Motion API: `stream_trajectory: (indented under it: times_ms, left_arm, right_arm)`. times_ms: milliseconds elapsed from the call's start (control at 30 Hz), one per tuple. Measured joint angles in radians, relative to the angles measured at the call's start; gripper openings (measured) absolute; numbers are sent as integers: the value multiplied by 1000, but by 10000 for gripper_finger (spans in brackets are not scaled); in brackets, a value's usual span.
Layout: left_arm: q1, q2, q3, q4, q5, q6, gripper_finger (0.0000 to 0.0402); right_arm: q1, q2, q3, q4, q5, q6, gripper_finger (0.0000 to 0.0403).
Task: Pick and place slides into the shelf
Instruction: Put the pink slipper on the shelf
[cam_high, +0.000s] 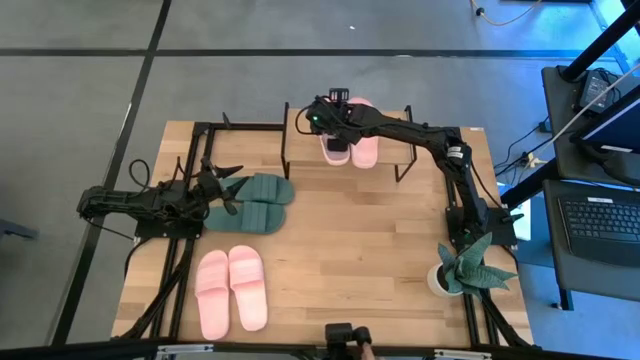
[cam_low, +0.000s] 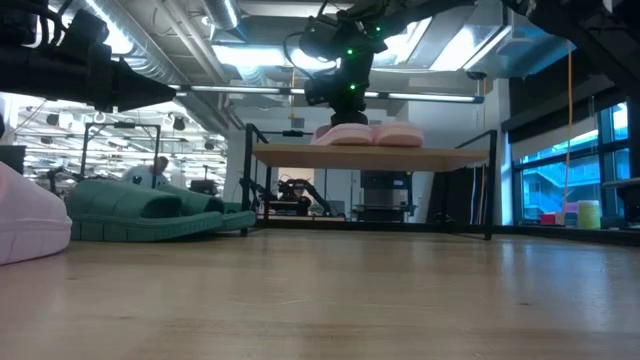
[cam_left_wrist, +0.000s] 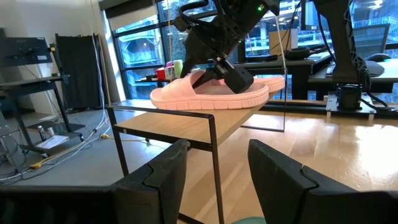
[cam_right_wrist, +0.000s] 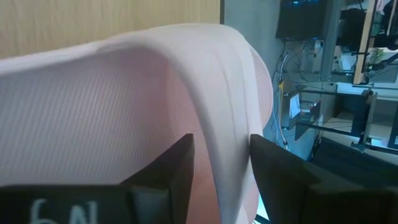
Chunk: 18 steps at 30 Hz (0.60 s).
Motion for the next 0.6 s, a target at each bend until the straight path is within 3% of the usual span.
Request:
stream_trajectory:
  times_ms: [367, 600]
  left_arm:
    - [0, 0, 0, 0, 0, -1, 164]
    - [0, 0, 0, 0, 0, -2, 164]
  right_arm:
    - [0, 0, 1, -21, -3, 5, 133]
    - [0, -2, 2, -27, -71, 6, 119]
